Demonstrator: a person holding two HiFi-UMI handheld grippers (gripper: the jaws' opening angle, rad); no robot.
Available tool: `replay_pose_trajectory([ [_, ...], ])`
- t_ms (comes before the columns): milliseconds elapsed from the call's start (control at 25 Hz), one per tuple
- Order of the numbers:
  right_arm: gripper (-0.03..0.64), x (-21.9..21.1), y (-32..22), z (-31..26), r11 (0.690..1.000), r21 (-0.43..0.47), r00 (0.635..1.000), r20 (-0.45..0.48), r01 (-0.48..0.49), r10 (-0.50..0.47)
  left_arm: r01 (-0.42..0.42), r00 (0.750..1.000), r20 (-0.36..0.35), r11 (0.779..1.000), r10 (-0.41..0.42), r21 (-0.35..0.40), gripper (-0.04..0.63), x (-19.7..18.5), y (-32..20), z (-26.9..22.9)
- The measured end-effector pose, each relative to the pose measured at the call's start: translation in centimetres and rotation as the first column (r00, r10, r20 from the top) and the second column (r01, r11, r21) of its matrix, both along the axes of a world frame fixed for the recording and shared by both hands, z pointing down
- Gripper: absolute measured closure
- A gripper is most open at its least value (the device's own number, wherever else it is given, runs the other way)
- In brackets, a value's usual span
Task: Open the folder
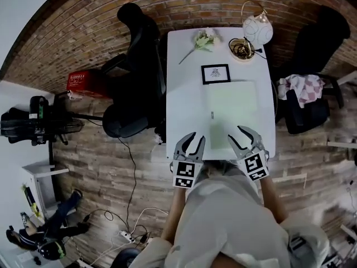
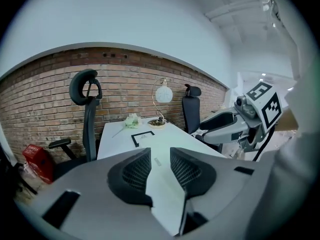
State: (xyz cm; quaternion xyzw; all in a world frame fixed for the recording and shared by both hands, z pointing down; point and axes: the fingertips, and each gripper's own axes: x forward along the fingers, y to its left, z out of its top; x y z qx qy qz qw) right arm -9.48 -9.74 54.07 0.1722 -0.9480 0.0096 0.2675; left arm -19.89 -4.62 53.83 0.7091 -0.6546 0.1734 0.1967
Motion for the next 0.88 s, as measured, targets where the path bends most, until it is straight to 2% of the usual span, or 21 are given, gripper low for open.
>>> replay_pose_trajectory([
  [400,0.433,0.1,1.9,2.0,0.994,0.049,0.991,-0.097,-0.093,0.097,-0.147,0.989,-0.034,0.989,0.146,-0.028,0.479,-0.5,-0.3,2.5],
  [880,0.433,0.0,3.7,4.6,0.993,0.078,0.978,-0.183,-0.091,0.104,-0.267,0.963,-0.064,0.961,0.262,-0.075,0.479,0.5,-1.1,5.3],
])
